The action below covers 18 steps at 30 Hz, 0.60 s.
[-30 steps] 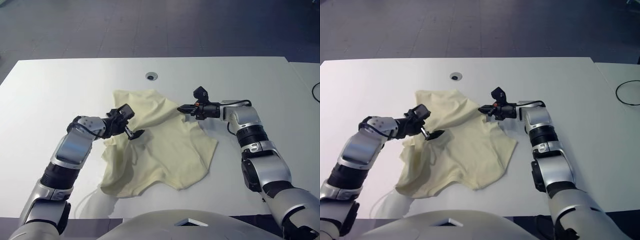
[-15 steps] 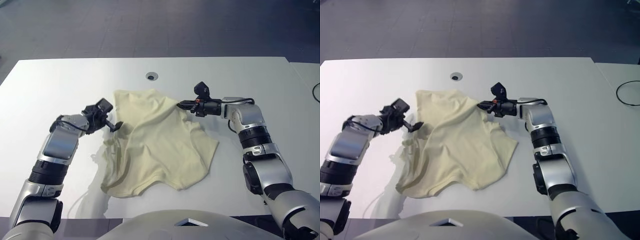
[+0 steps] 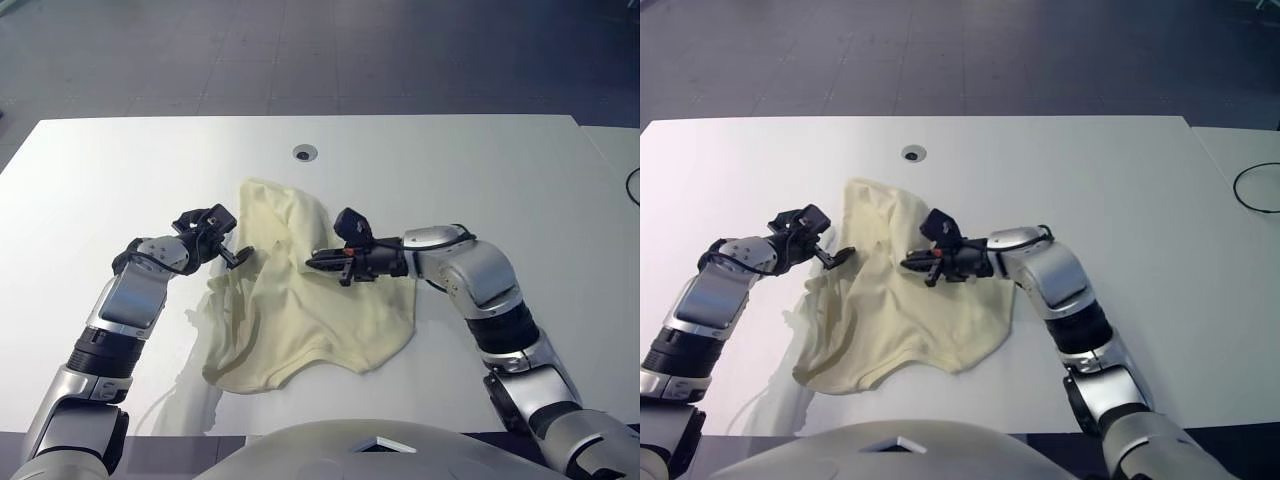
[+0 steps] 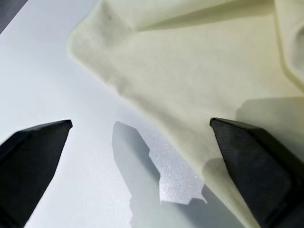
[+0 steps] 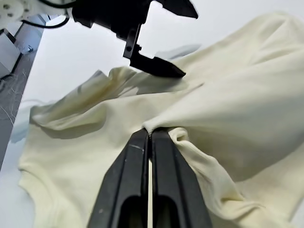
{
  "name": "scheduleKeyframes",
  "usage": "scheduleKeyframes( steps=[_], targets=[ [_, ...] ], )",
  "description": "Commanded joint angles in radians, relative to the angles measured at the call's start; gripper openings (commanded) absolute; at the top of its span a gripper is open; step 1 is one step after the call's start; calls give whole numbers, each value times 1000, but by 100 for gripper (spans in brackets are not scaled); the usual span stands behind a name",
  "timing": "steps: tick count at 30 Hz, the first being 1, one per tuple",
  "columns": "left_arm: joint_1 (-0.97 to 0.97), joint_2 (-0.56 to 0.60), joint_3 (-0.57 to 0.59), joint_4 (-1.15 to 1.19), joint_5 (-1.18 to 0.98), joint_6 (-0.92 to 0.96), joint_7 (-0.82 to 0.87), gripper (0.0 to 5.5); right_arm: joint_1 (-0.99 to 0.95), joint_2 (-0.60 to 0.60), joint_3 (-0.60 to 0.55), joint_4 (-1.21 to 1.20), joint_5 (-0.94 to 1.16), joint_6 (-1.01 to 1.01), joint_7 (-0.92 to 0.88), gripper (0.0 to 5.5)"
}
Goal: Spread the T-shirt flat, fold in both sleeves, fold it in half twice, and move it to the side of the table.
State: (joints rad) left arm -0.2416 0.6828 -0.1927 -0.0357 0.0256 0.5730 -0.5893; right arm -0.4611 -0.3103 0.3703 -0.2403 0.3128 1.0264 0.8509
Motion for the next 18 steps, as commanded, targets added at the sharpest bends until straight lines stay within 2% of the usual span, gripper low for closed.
scheduleKeyframes(
  steps=[1,5,14,18],
  targets=[
    [31,-2,-39,33,32,25,-13,540,26,-11,81,-16,-16,-7,-30,2],
    [25,-6,-46,34,39,24,-19,540,28,-39,130,-12,-41,-36,-45,69],
    [42,-14,-39,22,40,34,-9,540,-72,-130,28,-159,42,27,-1,209],
    [47,-21,-38,17,39,39,-1,540,-151,-166,-44,-128,45,7,-8,275]
  ],
)
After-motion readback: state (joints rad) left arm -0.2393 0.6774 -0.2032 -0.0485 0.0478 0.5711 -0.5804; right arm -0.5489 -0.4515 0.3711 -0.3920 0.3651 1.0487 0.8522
